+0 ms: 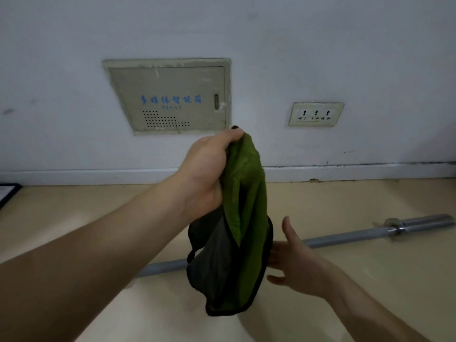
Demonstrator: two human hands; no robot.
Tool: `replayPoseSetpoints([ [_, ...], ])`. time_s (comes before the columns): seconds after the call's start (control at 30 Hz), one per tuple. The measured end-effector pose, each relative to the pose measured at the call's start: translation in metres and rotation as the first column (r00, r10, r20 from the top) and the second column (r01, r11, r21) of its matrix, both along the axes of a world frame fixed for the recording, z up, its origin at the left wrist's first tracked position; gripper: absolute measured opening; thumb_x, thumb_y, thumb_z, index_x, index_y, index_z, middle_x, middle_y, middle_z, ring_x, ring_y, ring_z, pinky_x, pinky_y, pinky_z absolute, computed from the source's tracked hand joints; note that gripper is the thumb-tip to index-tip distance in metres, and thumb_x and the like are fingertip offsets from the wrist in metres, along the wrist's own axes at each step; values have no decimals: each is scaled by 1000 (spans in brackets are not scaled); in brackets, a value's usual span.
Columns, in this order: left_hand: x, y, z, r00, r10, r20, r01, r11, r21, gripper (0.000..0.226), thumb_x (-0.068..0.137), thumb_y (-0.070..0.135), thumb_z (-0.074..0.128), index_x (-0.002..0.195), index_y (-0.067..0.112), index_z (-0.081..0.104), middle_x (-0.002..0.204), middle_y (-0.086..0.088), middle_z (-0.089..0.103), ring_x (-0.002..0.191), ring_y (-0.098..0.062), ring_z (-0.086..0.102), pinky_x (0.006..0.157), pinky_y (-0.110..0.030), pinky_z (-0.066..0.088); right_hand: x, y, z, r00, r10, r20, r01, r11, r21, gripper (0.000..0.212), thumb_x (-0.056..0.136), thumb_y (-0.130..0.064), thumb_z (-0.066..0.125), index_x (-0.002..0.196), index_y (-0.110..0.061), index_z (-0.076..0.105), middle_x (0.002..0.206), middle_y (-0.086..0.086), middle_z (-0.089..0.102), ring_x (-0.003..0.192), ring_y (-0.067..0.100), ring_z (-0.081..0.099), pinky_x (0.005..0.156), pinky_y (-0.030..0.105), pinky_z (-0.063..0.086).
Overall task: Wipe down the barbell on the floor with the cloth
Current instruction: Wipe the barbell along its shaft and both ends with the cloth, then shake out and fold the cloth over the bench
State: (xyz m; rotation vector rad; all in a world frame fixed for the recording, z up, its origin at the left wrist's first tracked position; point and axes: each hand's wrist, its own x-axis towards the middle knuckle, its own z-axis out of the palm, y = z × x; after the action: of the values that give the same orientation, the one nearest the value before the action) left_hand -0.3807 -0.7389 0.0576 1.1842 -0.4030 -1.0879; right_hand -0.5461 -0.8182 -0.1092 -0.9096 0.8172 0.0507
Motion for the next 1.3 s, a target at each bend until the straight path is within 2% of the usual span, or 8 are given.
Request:
replayPoseSetpoints([
  [0.37, 72, 34, -13, 940, -112, 323, 17, 959, 283, 38, 96, 17, 49, 134, 20, 48, 116, -1, 64, 95, -17, 65, 79, -33, 56, 39, -3, 82, 872, -489, -2, 473, 844, -254, 18, 90, -30, 59, 102, -17, 63, 104, 2, 69, 99, 22, 63, 86, 40, 51],
  [0.53, 76, 75, -8, 711, -123, 692, -266, 864, 427, 34, 91, 21, 52, 124, 24, 60, 106, 2, 67, 94, -16, 62, 85, -29, 51, 22, 2, 142, 848, -475, -237, 208, 708, -674, 6, 84, -5, 64, 89, -7, 65, 96, 18, 69, 89, 34, 65, 77, 46, 55],
  [0.63, 81, 90, 25, 736, -75, 673, -327, 832, 449, 29, 85, 19, 58, 112, 24, 64, 84, -1, 67, 80, -17, 63, 65, -25, 49, 12, 10, 180, 779, -433, -453, -28, 698, -715, 13, 80, -5, 68, 91, 2, 67, 76, 16, 65, 66, 28, 59, 60, 36, 51],
  [0.8, 98, 126, 104, 984, -76, 162, -13, 872, 490, 34, 79, 8, 71, 108, 24, 67, 97, -9, 66, 84, -22, 66, 73, -30, 56, 16, 27, 262, 754, -508, -416, 340, 844, -415, 9, 83, -5, 66, 83, -10, 59, 80, 7, 53, 65, 13, 47, 54, 24, 34],
  [0.93, 97, 160, 146, 637, -566, 522, 4, 680, 733, 40, 76, 11, 74, 112, 25, 66, 101, 6, 57, 92, -13, 53, 82, -22, 40, 24, 39, 331, 873, -240, -424, -17, 854, -519, 34, 76, -12, 75, 106, -21, 61, 87, 5, 61, 71, 16, 56, 56, 21, 37],
  [1.03, 99, 184, 166, 397, -618, 679, -110, 702, 703, 23, 88, 23, 61, 110, 20, 69, 86, -2, 48, 76, -16, 46, 64, -25, 33, 30, 52, 374, 743, 69, -665, -606, 491, -626, 33, 74, -14, 77, 102, -28, 67, 89, -7, 65, 81, 12, 60, 66, 19, 43],
  [1.13, 106, 212, 186, 374, -564, 737, -185, 733, 655, 17, 88, 19, 61, 98, 14, 74, 93, -7, 49, 83, -24, 47, 66, -25, 35, 37, 79, 402, 644, 3, -765, -754, 176, -633, 16, 81, -22, 69, 96, -23, 72, 80, -7, 59, 72, 12, 55, 65, 26, 41],
  [1.3, 107, 244, 228, 408, -556, 725, -182, 728, 661, 20, 94, 22, 50, 82, 18, 65, 84, -1, 59, 79, -22, 55, 63, -23, 35, 51, 118, 430, 727, -68, -683, -660, 204, -723, 13, 81, -29, 70, 79, -18, 75, 94, -9, 59, 85, 13, 56, 71, 28, 41],
])
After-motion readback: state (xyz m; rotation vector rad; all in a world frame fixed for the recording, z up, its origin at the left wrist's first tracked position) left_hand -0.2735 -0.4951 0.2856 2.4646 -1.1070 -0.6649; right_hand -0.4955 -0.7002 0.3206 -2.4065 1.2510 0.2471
